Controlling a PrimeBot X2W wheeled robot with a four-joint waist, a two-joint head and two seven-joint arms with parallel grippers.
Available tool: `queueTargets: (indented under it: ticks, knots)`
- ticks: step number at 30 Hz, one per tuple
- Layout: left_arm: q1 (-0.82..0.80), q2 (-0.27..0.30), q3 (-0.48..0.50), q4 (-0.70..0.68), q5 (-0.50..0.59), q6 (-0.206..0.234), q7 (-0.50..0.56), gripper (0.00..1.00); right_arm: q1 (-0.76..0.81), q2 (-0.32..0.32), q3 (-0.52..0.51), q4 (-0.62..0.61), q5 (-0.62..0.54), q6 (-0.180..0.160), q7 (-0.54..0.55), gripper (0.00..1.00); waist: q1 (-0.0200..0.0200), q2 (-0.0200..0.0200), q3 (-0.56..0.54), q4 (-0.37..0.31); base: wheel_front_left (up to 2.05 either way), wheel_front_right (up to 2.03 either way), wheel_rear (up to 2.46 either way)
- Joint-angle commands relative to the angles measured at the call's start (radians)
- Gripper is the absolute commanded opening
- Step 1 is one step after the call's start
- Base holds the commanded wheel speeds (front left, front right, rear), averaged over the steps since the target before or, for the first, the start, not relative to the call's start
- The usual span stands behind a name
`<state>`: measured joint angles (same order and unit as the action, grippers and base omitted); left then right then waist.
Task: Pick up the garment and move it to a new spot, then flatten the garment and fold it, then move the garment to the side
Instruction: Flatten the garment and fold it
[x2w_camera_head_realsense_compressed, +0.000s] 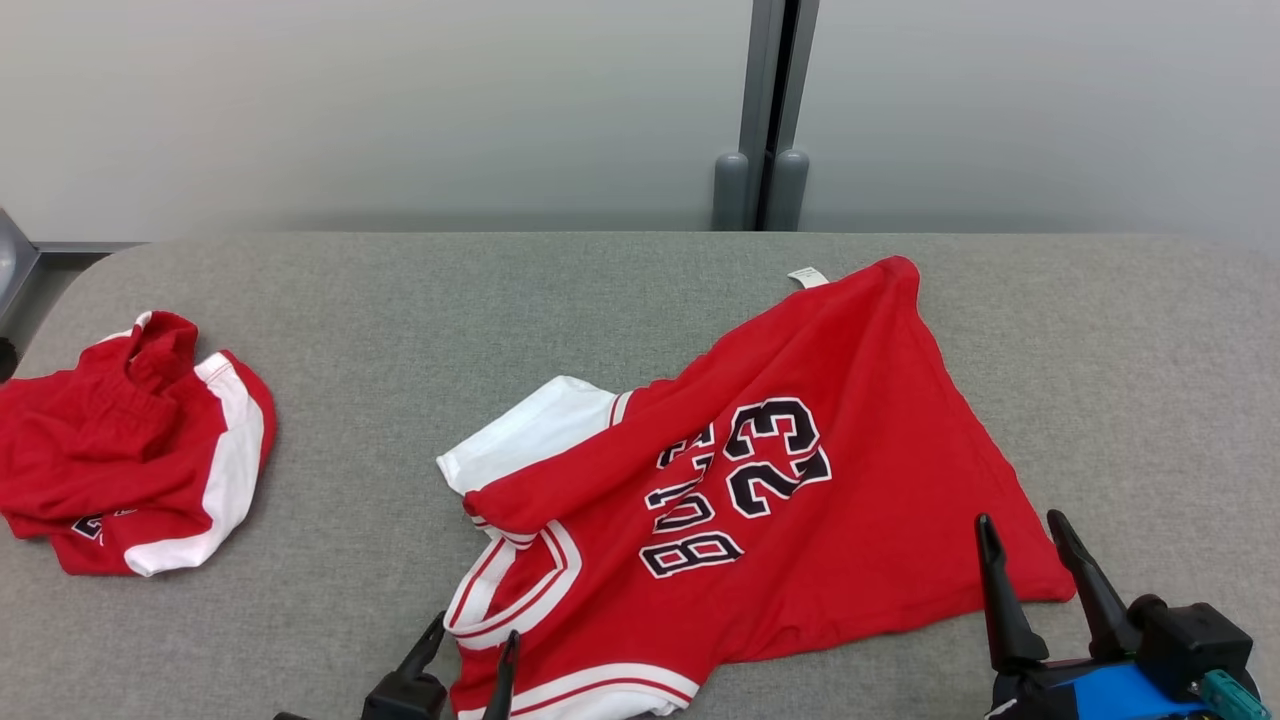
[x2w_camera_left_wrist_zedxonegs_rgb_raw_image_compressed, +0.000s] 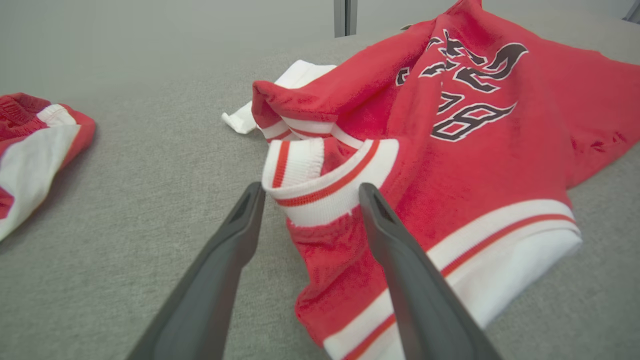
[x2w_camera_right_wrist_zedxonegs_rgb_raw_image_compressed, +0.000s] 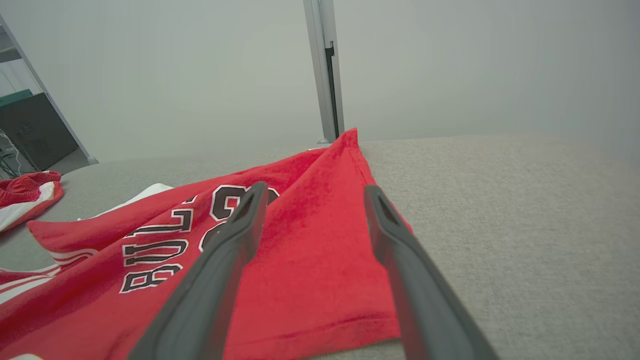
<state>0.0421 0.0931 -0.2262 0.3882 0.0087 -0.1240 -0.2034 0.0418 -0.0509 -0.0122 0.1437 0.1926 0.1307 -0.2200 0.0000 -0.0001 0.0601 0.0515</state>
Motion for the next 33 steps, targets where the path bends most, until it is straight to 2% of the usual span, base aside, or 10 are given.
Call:
queueTargets:
  ticks: [1, 7, 8, 9, 13, 25, 32, 33]
  knots:
    - [0.013, 0.008, -0.006, 0.008, -0.011, -0.004, 0.014, 1.00, -0.005, 0.000, -0.006, -0.004, -0.007, 0.000, 0.002, 1.00, 0.0000, 0.0001, 0.002, -0.002, 0.00, 0.00, 0.00]
    - [-0.017, 0.006, -0.056, 0.055, -0.075, -0.008, 0.070, 1.00, -0.016, 0.000, 0.000, 0.009, 0.001, 0.000, -0.001, 1.00, 0.0000, 0.0001, 0.013, -0.017, 0.00, 0.00, 0.00]
    - [-0.030, 0.009, -0.067, 0.059, -0.078, -0.006, 0.070, 0.47, -0.020, 0.000, 0.003, 0.012, 0.002, 0.000, -0.002, 1.00, 0.0000, 0.0001, 0.014, -0.021, 0.00, 0.00, 0.00]
    - [-0.042, 0.011, -0.075, 0.065, -0.082, -0.006, 0.067, 0.00, -0.022, 0.000, 0.006, 0.014, 0.003, 0.000, -0.003, 1.00, 0.0000, 0.0001, 0.016, -0.025, 0.00, 0.00, 0.00]
    - [-0.094, 0.020, -0.095, 0.080, -0.098, -0.006, 0.044, 0.00, -0.029, 0.000, 0.007, 0.024, 0.008, 0.000, -0.009, 1.00, 0.0000, 0.0001, 0.022, -0.040, 0.00, 0.00, 0.00]
    - [-0.390, 0.053, -0.037, 0.153, -0.141, -0.002, 0.021, 0.00, -0.109, 0.000, 0.000, 0.052, -0.008, 0.000, -0.020, 1.00, 0.0000, 0.0001, 0.093, -0.115, 0.00, 0.00, 0.00]
    - [-0.497, 0.065, -0.037, 0.302, -0.138, 0.001, 0.003, 0.00, -0.158, 0.000, 0.003, 0.096, 0.006, 0.000, -0.034, 1.00, 0.0000, 0.0001, 0.133, -0.160, 0.00, 0.00, 0.00]
    - [-0.503, 0.064, -0.038, 0.324, -0.138, 0.003, -0.005, 0.22, -0.160, 0.000, 0.004, 0.102, 0.006, 0.000, -0.037, 1.00, 0.0000, 0.0001, 0.134, -0.160, 0.00, 0.00, 0.00]
